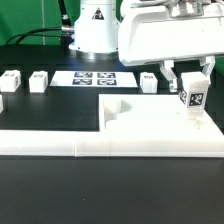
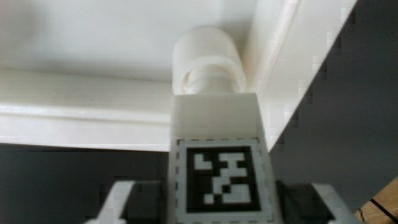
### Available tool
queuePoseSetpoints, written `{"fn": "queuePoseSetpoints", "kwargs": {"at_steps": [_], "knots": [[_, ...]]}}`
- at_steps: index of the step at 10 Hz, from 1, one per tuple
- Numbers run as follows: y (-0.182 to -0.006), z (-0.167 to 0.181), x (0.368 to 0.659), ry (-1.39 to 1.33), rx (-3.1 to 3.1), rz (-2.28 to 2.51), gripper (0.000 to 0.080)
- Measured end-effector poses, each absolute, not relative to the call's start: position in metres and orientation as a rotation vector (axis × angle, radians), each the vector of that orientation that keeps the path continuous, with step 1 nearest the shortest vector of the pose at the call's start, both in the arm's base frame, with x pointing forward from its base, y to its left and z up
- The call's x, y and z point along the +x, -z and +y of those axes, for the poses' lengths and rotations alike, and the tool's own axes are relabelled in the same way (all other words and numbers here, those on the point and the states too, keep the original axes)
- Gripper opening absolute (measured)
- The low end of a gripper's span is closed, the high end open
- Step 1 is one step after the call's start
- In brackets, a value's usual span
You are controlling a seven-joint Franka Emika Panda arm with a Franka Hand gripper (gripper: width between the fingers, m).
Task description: Assemble square table
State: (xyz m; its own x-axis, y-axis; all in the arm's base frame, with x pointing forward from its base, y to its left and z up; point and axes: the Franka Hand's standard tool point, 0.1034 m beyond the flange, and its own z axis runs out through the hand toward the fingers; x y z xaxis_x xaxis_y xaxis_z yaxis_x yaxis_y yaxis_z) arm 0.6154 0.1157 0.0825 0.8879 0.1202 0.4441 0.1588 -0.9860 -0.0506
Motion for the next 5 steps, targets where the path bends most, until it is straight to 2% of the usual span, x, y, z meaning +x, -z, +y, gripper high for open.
{"fn": "queuePoseSetpoints", "kwargs": {"at_steps": [5], "knots": [[-0.0804,0.1157,0.6183,0.745,-2.958,-0.216,0.0290]]}}
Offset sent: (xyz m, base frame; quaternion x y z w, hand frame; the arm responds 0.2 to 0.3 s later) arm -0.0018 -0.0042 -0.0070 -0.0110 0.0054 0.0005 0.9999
